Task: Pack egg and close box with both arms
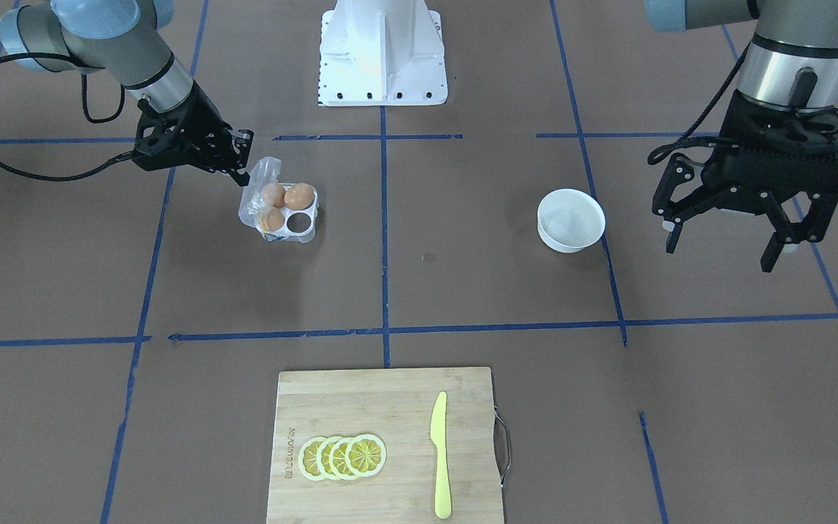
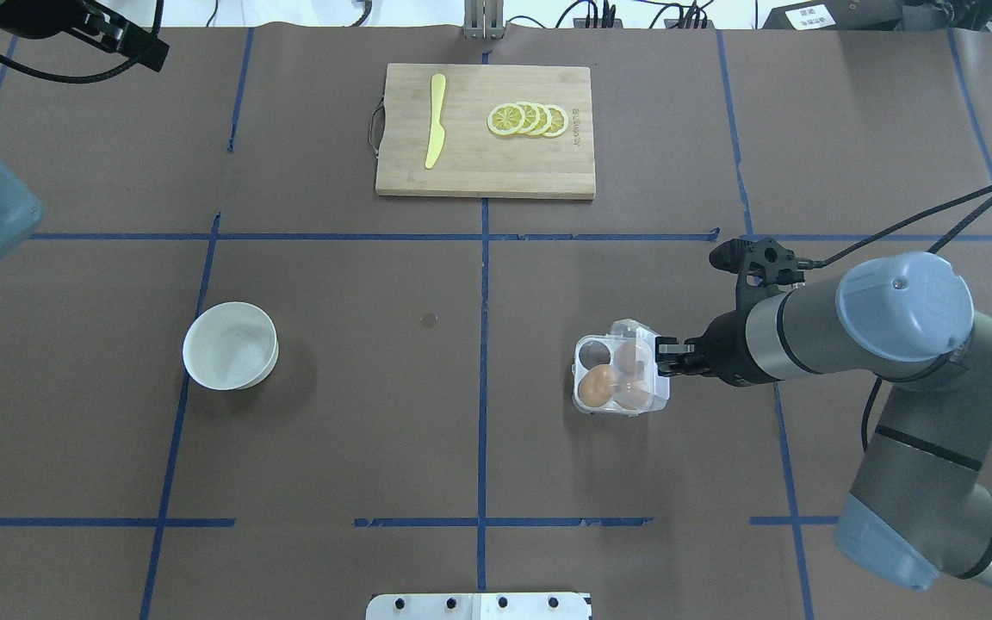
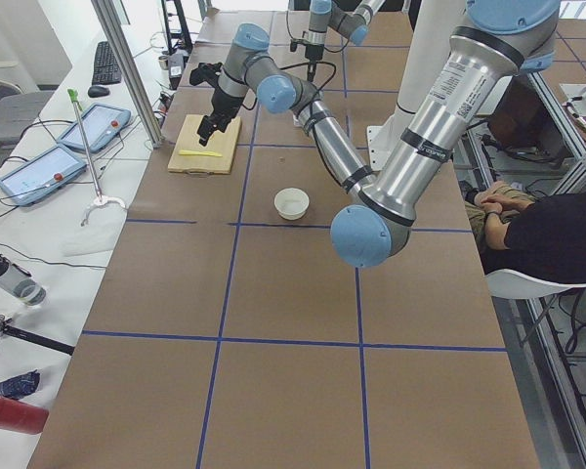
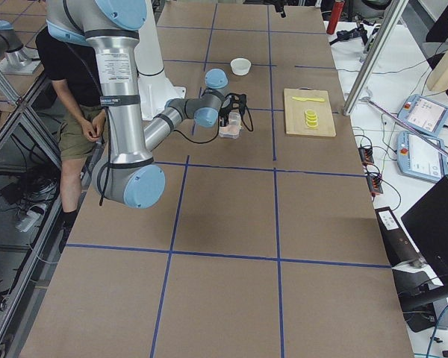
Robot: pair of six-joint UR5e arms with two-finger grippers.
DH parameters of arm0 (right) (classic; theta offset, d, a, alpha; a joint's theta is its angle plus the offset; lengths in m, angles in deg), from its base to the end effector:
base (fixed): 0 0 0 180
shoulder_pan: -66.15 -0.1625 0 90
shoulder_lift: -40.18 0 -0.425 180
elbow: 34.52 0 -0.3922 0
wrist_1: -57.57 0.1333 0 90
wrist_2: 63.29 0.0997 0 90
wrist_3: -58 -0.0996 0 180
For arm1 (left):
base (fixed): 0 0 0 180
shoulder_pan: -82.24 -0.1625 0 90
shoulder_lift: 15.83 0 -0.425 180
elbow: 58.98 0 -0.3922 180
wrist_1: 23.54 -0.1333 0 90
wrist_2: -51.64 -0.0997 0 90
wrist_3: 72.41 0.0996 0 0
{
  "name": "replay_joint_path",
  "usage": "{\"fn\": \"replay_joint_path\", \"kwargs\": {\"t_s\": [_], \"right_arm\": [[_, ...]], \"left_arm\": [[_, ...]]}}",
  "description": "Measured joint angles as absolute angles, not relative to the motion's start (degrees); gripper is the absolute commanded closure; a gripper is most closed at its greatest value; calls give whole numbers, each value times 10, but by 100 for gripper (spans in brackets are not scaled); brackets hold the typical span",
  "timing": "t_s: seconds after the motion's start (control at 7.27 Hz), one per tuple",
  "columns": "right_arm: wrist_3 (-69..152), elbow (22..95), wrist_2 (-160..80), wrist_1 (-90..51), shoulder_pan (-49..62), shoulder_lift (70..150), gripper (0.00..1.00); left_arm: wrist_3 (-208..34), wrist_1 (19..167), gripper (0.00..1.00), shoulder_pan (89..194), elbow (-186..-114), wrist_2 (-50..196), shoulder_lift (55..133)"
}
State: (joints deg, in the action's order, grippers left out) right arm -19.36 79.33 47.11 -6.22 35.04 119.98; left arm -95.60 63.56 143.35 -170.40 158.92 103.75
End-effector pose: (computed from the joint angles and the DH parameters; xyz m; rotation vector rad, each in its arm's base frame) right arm -0.4035 -0.3586 0.3209 0.0882 -1.0842 0.1028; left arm 0.1962 -0.5702 0.2166 0.6248 0.6214 0.2195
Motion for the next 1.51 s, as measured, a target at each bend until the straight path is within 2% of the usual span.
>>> {"fn": "replay_joint_path", "kwargs": {"t_s": [0.69, 0.83, 0.96, 1.24, 1.51], "right_arm": [[-200, 766, 473, -64, 359, 1104, 100], [-200, 765, 473, -64, 361, 1085, 62], [-200, 763, 473, -65, 362, 1071, 2], [-200, 764, 471, -65, 352, 1057, 0], [-195, 764, 498, -97, 292, 1052, 0]], "left_arm": [[-910, 637, 0, 1463, -1699, 1644, 1002], [-873, 637, 0, 1485, -1694, 1661, 975], [-830, 638, 0, 1508, -1682, 1672, 941], [-751, 640, 0, 1545, -1651, 1685, 889], [-703, 645, 0, 1573, -1636, 1689, 846]]}}
